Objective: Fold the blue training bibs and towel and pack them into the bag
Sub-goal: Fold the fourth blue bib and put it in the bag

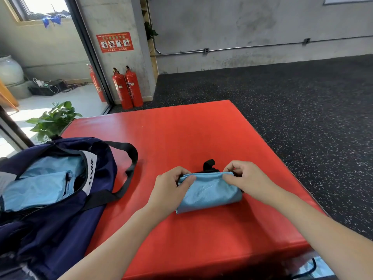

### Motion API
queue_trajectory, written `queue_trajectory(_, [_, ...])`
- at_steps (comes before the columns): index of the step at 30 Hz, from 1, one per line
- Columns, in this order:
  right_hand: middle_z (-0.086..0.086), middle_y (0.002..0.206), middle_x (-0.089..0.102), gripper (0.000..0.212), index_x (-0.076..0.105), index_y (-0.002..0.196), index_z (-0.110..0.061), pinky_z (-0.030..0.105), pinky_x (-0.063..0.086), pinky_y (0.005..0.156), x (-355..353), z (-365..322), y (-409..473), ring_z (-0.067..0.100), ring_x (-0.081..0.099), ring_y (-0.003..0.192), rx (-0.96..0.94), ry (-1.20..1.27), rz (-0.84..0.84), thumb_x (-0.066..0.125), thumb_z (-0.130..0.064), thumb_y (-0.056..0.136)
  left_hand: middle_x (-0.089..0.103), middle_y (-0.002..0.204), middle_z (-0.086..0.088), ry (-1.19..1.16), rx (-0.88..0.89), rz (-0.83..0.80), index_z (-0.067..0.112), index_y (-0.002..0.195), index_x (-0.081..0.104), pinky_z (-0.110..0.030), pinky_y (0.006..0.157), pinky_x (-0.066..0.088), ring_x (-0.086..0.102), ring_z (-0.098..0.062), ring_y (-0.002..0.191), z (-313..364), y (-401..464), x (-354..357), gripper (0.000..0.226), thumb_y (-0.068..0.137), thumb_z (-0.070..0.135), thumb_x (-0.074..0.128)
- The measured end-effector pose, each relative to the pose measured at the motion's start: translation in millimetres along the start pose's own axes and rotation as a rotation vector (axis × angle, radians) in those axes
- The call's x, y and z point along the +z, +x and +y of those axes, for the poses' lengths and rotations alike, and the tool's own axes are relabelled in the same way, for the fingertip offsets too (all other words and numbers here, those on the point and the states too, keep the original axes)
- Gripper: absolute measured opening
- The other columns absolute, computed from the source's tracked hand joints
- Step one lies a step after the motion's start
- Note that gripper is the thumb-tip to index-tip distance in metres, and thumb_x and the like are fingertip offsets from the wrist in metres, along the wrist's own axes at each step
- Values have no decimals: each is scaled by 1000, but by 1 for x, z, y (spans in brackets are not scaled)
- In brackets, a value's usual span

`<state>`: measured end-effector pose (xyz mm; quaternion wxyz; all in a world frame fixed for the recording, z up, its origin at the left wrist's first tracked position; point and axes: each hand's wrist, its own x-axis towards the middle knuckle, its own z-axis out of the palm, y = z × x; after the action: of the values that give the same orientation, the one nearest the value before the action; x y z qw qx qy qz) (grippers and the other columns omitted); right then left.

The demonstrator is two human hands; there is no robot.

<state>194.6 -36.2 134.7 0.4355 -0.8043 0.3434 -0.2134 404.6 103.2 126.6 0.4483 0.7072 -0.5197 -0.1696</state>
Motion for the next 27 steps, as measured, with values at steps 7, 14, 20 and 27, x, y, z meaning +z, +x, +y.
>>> queue_trajectory(7, [-19,80,72,6,72,86,-29,8,40,67,15,8,18,-7,60,76,6,-93,162,76,-33,86,58,58,16,128,-104,52,29,80,66,-17,53,36,49,-2,55,-9,8,2,13,93,32,66])
queue_trajectory(14, [-17,87,69,17,68,82,-35,32,50,76,27,23,37,0,62,85,88,-258,148,67,-51,88,60,66,13,220,-219,57,34,80,62,-31,60,46,55,-5,61,-21,17,2,11,90,36,66])
queue_trajectory(20, [-16,90,67,20,67,87,-35,32,47,68,29,18,40,5,61,82,158,-324,146,63,-54,90,56,105,17,391,126,47,32,95,67,-30,91,41,50,-10,104,-28,24,3,18,90,15,65])
queue_trajectory(27, [-14,96,66,21,68,90,-34,36,52,77,29,12,38,10,61,89,174,-338,154,61,-54,91,65,118,20,510,206,-175,35,113,71,-40,101,41,57,-6,117,-22,19,11,31,95,37,46])
